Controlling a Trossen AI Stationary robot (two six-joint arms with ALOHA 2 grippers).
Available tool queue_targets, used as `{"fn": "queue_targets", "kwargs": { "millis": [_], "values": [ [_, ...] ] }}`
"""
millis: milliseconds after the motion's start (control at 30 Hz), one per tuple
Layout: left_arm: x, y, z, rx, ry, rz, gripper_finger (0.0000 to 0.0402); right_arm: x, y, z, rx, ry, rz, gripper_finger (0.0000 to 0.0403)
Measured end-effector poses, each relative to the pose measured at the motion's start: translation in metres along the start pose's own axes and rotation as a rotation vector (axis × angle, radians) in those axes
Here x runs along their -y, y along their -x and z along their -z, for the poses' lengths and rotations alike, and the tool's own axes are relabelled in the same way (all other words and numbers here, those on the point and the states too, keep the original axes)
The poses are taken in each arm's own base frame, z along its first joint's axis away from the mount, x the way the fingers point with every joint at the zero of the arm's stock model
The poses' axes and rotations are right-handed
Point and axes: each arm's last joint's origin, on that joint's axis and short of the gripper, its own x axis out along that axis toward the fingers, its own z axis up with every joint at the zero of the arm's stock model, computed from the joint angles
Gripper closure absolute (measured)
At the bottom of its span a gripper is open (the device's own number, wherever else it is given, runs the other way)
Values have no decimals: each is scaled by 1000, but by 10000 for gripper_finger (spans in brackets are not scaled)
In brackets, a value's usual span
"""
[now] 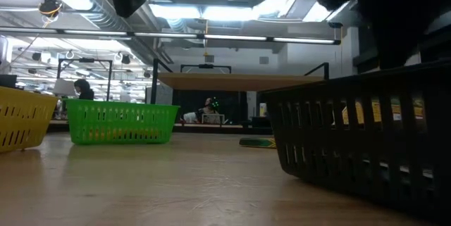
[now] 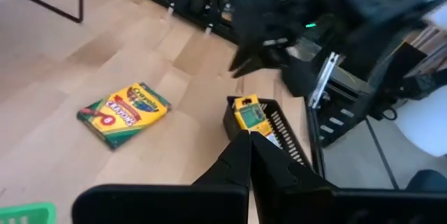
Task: Pick & Place Office Desk Supplies
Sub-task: Adjust the black basket
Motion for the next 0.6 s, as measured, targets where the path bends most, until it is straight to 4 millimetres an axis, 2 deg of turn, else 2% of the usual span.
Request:
{"fn": "queue_targets", "kwargs": {
  "millis": [233,333,600],
  "values": [
    [2,1,4,-12,-3,8,399,-1,-26,-1,-89,-39,-76,378],
    [3,2,5,-9,-6,3,400,-4,-29,-3,-85,-41,-119,397],
    [1,-4,9,-20,-11,-17,400,-15,-30,-13,-164,-7,-285,398]
  ]
}}
